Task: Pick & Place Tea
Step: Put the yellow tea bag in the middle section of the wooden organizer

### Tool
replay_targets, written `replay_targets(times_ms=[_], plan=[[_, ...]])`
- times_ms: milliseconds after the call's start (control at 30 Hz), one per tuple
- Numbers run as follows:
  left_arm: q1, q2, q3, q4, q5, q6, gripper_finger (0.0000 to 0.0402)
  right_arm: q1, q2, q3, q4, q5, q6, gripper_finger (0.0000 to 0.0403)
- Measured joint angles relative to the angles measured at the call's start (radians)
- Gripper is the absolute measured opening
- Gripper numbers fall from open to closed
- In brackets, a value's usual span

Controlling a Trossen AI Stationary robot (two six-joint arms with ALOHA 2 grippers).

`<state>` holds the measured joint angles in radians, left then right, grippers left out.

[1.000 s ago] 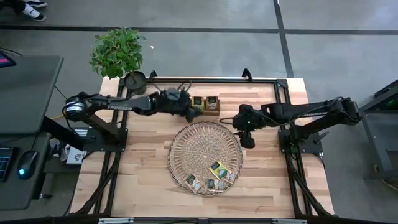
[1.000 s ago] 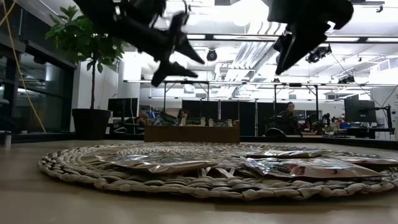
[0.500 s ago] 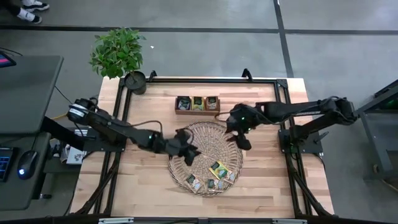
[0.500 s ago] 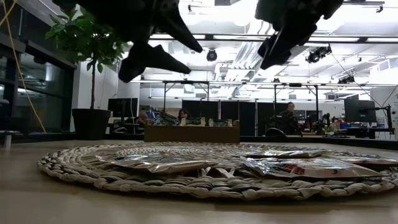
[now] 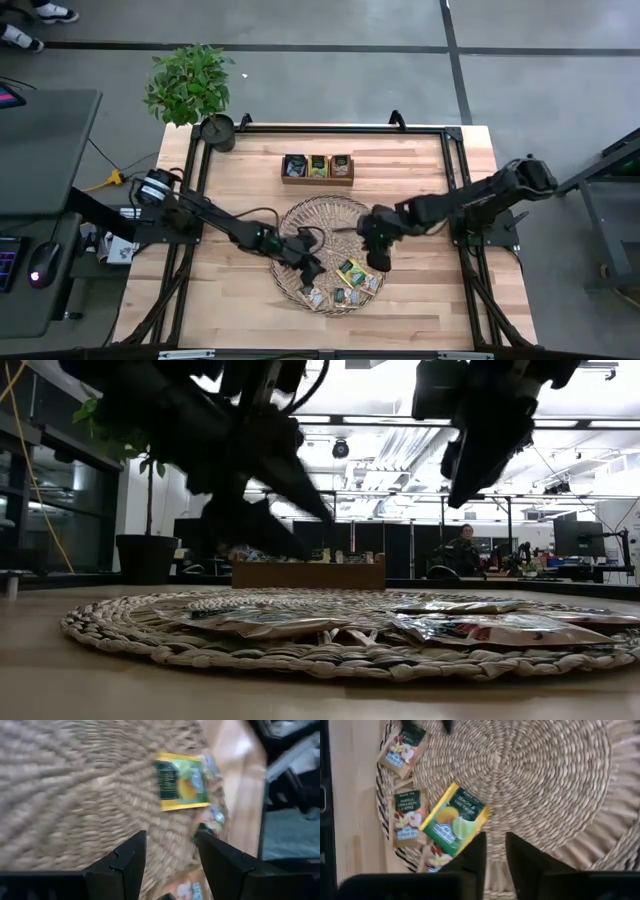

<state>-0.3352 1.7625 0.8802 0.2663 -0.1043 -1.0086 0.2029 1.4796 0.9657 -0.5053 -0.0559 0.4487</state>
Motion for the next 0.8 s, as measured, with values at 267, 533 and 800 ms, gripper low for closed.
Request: replay_targets(times_ms=[267,533,800], plan=[[-0.005,0.106,0.029,0.233,0.068,0.105,0.0177,0.190,0.000,0.000,-0.004,0.213,0.337,0.0013],[-0.002,0.142,0.076,0.237,0.094,0.185,0.0177,0.294,0.028,0.000,0.005,0.313,0.560,0.0002],[0.002,0.142,0.117,0.222,0.055,0.225,0.0177,0.346,0.155,0.000,0.069,0.321,0.591,0.0001]])
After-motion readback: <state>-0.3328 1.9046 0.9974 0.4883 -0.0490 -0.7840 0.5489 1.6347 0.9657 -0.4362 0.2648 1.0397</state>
